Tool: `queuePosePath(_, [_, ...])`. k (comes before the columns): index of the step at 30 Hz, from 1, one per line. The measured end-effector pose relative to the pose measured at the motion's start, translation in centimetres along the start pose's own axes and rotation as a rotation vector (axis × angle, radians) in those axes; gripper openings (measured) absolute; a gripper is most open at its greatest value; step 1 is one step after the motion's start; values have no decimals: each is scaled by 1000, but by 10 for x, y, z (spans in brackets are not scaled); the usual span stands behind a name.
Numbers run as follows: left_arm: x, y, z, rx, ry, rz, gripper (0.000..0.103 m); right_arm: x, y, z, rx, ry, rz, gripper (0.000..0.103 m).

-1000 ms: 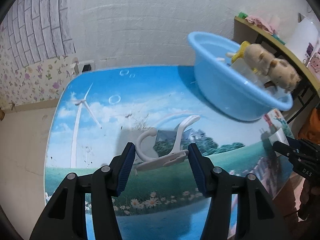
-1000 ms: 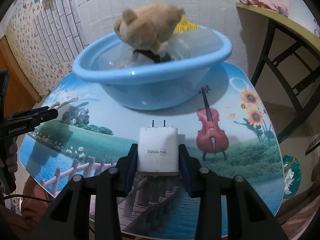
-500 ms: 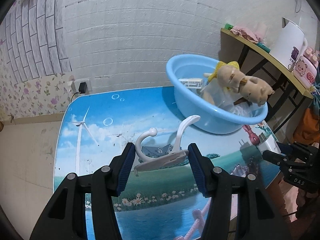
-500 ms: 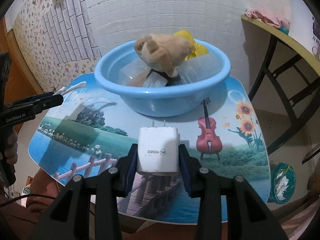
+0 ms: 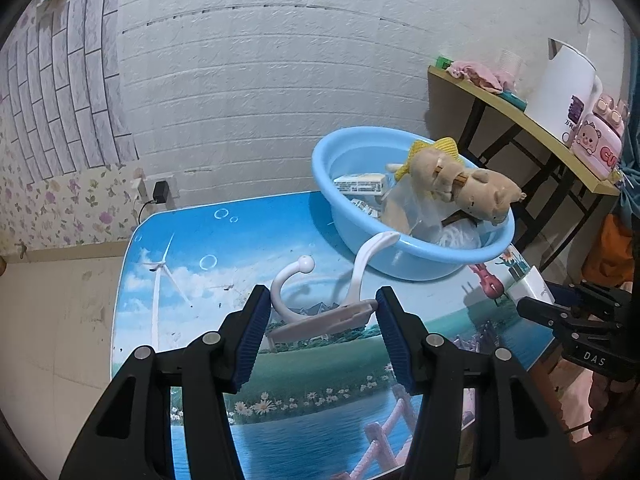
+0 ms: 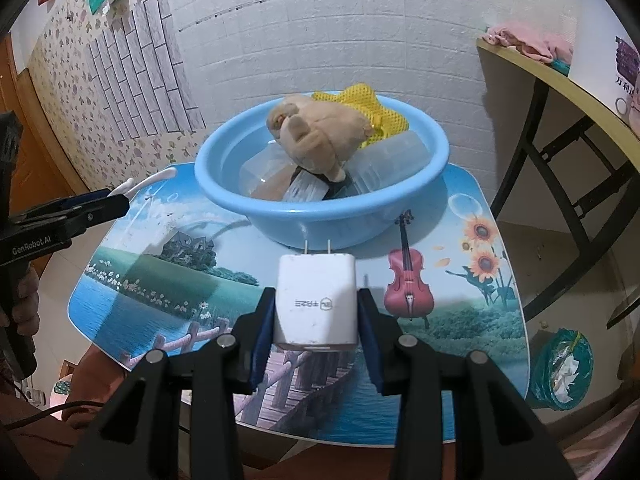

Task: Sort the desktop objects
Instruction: 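Carry the charger and cable over the blue basin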

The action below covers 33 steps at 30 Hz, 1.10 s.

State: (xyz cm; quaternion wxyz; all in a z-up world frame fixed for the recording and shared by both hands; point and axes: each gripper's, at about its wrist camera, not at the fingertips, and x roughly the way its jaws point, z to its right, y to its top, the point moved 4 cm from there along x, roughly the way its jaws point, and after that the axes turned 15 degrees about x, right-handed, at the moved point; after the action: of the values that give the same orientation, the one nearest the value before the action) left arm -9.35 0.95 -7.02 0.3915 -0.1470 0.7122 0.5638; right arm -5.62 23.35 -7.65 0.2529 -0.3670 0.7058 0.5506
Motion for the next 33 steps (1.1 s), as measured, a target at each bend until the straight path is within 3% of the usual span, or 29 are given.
queuePosePath(15, [-9, 30, 16, 33, -33, 45, 54, -24, 17, 1, 11, 36, 61, 38])
queuePosePath(24, [16, 60, 26, 45, -111, 24, 54, -23, 40, -7, 0, 55, 121, 38])
queuePosePath(33, [33, 84, 38, 84, -128, 23, 54, -22, 54, -15, -27, 63, 143, 38])
